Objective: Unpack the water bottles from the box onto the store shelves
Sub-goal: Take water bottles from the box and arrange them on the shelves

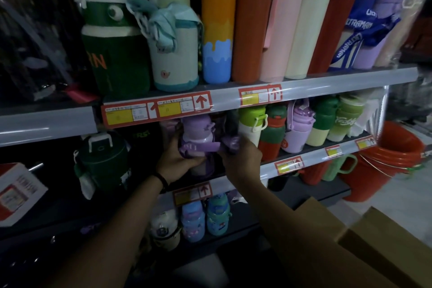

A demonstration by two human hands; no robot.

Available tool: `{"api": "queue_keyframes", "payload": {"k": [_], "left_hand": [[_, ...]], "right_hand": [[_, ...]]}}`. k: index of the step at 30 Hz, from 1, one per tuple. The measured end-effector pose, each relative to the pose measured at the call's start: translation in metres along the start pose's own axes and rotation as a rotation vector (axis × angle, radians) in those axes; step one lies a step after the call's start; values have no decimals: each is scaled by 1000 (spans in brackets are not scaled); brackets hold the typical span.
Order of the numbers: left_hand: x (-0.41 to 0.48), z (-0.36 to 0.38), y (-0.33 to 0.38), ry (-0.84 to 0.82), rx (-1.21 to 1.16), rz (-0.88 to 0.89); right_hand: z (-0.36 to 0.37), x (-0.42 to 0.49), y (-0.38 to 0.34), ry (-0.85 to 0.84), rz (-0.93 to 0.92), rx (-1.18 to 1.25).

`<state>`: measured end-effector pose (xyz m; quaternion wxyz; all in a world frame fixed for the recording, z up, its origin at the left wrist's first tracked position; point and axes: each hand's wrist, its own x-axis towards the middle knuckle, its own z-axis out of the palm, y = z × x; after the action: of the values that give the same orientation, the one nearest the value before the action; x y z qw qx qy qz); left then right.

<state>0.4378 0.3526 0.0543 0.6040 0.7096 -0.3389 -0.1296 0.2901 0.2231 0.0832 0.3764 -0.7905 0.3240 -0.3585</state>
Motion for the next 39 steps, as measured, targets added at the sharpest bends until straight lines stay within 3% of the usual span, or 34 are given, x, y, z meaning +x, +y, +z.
{"api": "queue_keyframes", "payload": {"k": [5,11,17,21,28,32,39], "left_hand": [[3,-4,1,-72,23,-4],[-10,7,-4,38,2,-18],[-14,20,-5,179,10,-4],[-14,22,-9,185,22,-16],[-26,37,-2,271,47,-18],[-27,48,1,317,49,13],[-29,52,1,306,47,24]], "right_hand": [[15,4,3,39,44,6],[30,-5,18,-88,123,-119],[23,-12,23,-258,69,-504],[17,-13,28,-292,119,-341],[3,-28,22,-120,100,-7],[4,-32,16,-91,-56,-104],[4,-29,23,-111,108,-340]]}}
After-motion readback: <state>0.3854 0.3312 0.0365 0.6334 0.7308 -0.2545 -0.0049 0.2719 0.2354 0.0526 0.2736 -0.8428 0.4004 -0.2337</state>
